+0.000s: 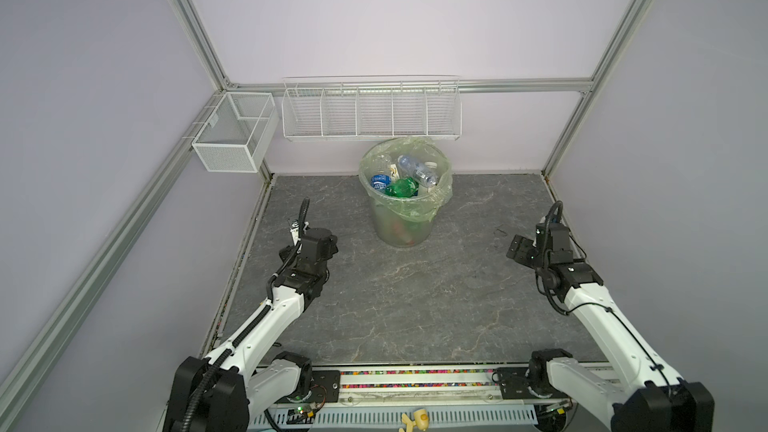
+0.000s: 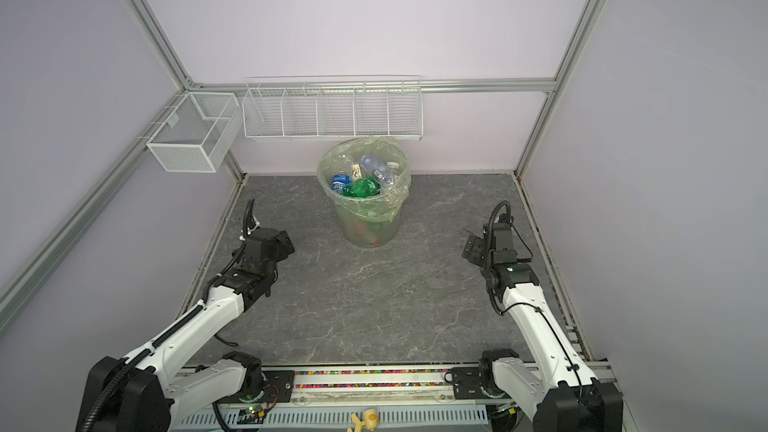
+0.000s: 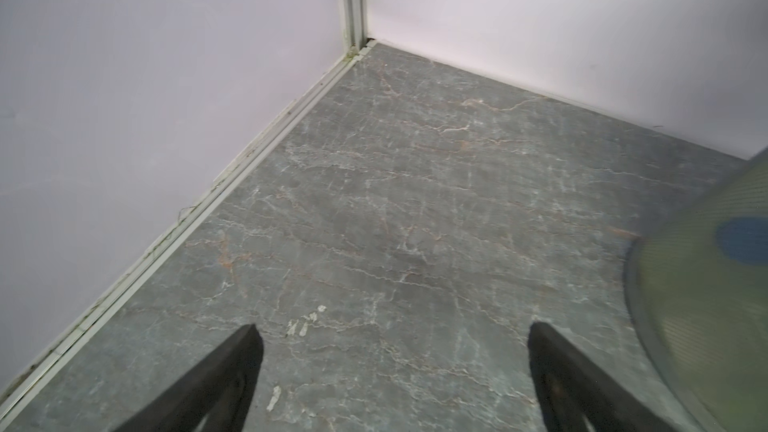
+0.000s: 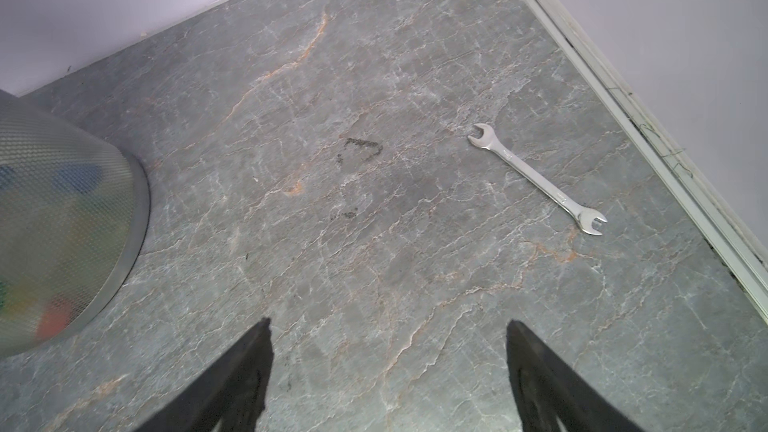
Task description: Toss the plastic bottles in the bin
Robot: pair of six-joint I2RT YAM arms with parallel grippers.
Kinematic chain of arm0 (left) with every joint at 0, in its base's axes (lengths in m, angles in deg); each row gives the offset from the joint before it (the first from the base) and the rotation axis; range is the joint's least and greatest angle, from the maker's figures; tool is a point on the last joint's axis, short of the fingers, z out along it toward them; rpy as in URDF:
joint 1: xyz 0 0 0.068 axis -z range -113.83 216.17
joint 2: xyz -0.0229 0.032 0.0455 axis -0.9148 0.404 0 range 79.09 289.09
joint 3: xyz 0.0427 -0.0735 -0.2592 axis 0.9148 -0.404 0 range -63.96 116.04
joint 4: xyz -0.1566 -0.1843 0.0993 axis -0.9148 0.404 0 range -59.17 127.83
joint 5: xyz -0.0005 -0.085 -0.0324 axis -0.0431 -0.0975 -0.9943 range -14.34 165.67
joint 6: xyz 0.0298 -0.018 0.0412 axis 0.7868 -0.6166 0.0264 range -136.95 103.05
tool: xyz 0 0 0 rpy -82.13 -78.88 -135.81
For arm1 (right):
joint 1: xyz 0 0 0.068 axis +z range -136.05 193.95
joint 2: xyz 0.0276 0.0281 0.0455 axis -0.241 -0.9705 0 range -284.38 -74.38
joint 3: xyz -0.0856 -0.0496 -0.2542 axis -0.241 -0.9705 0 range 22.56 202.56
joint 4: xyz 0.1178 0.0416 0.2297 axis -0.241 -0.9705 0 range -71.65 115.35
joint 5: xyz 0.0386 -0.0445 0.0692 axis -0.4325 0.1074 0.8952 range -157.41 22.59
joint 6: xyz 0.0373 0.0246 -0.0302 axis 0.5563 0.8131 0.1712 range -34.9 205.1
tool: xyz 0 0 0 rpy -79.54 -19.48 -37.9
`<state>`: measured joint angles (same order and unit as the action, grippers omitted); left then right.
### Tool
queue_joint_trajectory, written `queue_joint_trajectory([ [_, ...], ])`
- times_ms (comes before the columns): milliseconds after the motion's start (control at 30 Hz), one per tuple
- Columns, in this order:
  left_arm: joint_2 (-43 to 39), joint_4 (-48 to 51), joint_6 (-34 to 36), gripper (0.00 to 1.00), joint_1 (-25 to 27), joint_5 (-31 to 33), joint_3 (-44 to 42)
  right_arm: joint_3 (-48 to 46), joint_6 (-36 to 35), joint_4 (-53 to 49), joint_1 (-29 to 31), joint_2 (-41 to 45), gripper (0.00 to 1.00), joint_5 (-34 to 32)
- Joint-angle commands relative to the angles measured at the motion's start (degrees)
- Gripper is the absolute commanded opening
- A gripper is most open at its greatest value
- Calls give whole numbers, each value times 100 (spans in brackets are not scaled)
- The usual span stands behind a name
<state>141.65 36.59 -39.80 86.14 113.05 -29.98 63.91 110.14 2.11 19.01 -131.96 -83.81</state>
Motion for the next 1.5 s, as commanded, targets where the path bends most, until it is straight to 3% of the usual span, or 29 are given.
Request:
queue_joint_trajectory([
  [0, -152, -636, 202, 100, -34, 580, -248, -233, 22, 296, -159, 130, 89, -256],
  [167, -419, -2049, 992, 100, -67, 870, -864, -378, -54, 463, -259, 305, 89, -599],
  [267, -342, -2511, 1072, 100, -287, 922, -1056, -621, -178, 894, -268, 432, 89, -599],
  [500, 658, -4833, 1193, 100, -1009, 461, -1788, -1027, -597, 1688, -261, 367, 89, -683],
  [700, 1403, -5363, 1842, 100, -1030, -47, -1561, -1030, -649, 1890, -269, -126, 89, -579],
  [800, 1751, -5842, 1877, 99, -1068, -87, -1654, -1279, -540, 2450, -268, -104, 89, -869],
  [900, 2295, -6928, 2212, 100, -1109, -456, -1783, -1422, -606, 2899, -267, -196, 89, -1390],
  [1000, 2251, -6129, 2156, 100, -1119, -771, -1498, -1475, -698, 3238, -272, -390, 89, -1738],
  [1133, 2816, -6631, 2347, 100, -1146, -887, -1397, -1599, -790, 3844, -269, -756, 89, -1915],
  [1233, 2606, -6102, 2177, 99, -1162, -884, -1328, -1715, -846, 4401, -270, -1127, 89, -1919],
  [1367, 2710, -6281, 2249, 99, -1162, -921, -1326, -1968, -1045, 5401, -267, -1613, 89, -1840],
  [1467, 2728, -6338, 2264, 99, -1166, -926, -1333, -1904, -1300, 5584, -269, -1752, 89, -1727],
])
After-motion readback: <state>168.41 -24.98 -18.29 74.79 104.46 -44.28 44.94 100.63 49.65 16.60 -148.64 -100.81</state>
